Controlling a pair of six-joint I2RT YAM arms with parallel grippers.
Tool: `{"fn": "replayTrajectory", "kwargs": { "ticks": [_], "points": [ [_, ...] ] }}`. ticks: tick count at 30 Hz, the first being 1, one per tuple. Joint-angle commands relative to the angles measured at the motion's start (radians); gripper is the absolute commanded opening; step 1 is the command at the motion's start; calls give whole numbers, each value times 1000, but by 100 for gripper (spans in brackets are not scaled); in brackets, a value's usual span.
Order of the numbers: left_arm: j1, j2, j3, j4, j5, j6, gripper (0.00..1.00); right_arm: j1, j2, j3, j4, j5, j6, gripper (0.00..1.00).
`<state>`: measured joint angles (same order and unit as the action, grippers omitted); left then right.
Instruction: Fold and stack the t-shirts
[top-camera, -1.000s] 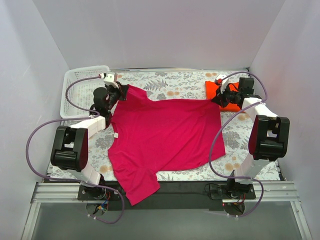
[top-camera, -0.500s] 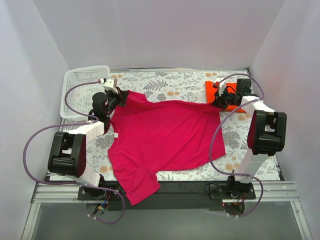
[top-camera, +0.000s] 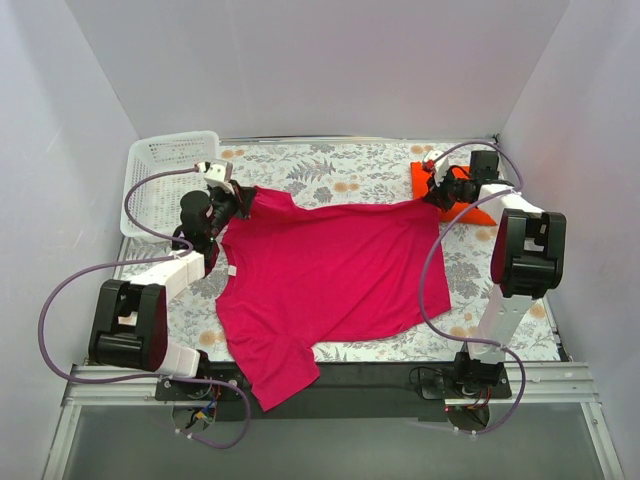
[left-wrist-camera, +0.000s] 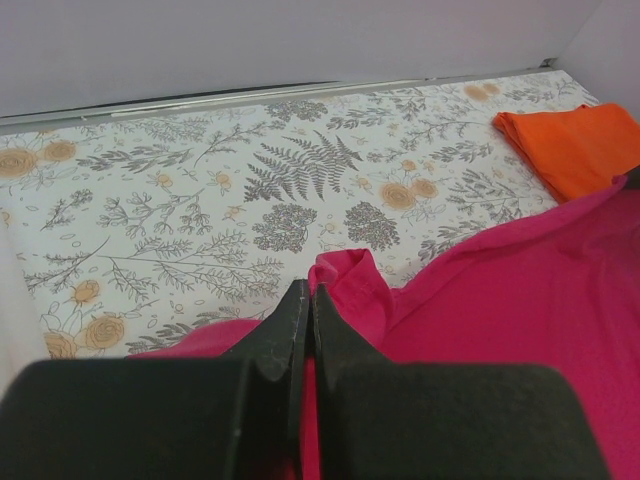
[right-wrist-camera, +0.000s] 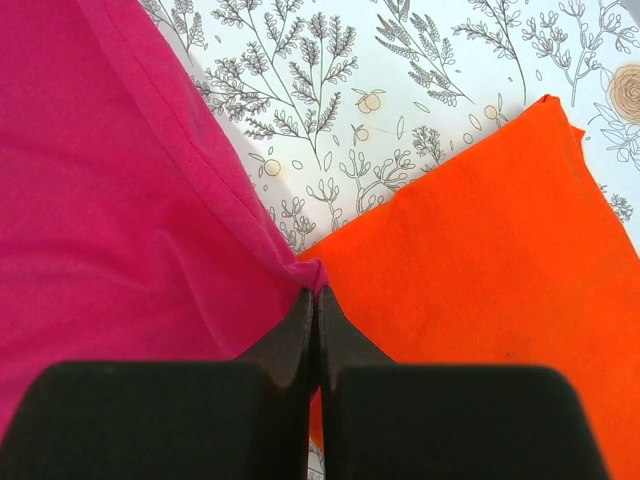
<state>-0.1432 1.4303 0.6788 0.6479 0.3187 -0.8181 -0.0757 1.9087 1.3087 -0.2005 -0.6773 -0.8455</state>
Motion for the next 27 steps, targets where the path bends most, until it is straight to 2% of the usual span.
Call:
{"fn": "replayTrajectory", "kwargs": {
  "ticks": [1, 6, 14, 27],
  "points": [
    [5, -48, -5, -21, 0, 23, 0, 10, 19, 49, 50, 7, -50, 1],
    [5, -82, -19, -31, 11, 33, 0, 10, 13, 20, 76, 12, -102, 1],
    [5, -177, -74, -65, 17, 59, 0, 10, -17, -6, 127, 2, -92, 1],
    [5, -202, -85, -123, -16, 89, 0, -1, -120, -123, 135, -50, -147, 1]
  ]
}}
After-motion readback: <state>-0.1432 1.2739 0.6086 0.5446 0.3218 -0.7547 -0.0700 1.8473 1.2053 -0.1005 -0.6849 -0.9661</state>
